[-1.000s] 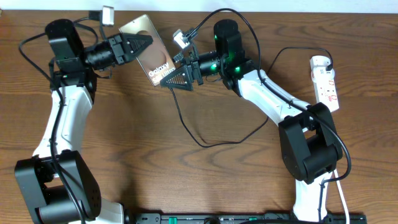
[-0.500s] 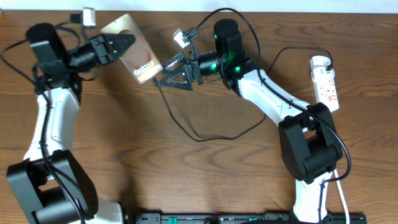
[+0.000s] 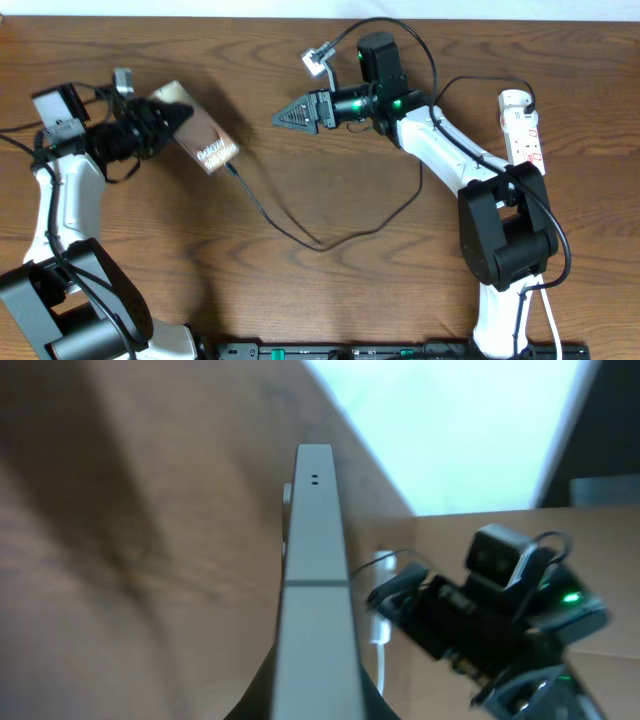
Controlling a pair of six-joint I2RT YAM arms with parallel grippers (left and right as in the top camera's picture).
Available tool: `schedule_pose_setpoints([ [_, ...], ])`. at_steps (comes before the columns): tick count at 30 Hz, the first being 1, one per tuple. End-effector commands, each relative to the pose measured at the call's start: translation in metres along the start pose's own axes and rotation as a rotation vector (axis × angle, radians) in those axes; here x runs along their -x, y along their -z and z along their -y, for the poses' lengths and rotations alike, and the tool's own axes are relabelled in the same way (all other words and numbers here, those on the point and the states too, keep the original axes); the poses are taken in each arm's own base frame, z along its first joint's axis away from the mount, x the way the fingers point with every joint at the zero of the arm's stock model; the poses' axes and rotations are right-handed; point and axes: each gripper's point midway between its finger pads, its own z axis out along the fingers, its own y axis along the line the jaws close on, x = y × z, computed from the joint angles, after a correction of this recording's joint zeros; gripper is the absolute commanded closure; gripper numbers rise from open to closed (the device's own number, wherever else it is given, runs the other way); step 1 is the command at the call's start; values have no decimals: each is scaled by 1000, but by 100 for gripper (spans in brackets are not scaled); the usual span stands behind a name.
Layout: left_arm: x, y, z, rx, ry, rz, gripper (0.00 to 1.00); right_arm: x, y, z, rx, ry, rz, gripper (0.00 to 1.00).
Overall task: Plug charger to phone and switch on socket
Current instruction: 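Open the right gripper and pull it back up from the phone, then lower the phone flat onto the table with the left gripper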
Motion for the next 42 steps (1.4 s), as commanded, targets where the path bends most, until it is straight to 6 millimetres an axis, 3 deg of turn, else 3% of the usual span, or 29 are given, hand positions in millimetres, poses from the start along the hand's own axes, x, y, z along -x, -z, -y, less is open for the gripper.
schedule_pose_setpoints([
  [1, -12, -3, -20, 55, -44, -8, 93, 10, 13, 18, -144, 41, 43, 1],
  [5, -31, -7, -49, 125, 22, -24, 93, 0, 16, 33, -219, 22, 19, 1],
  [14, -77, -8, -106, 283, 195, -56, 93, -8, 20, 48, -300, -1, 5, 1],
  [23, -105, -4, -139, 403, 312, -61, 93, -11, 21, 55, -340, -19, 0, 1],
  [30, -123, -1, -153, 449, 346, -79, 93, -12, 21, 54, -339, -19, -2, 1],
  [38, -127, -1, -154, 452, 361, -83, 92, -12, 21, 54, -339, -22, -4, 1],
  [41, -127, -1, -154, 452, 363, -84, 83, -12, 21, 54, -339, -22, -4, 1],
  [42, -128, -1, -154, 453, 366, -86, 74, -13, 21, 54, -340, -22, -4, 1],
])
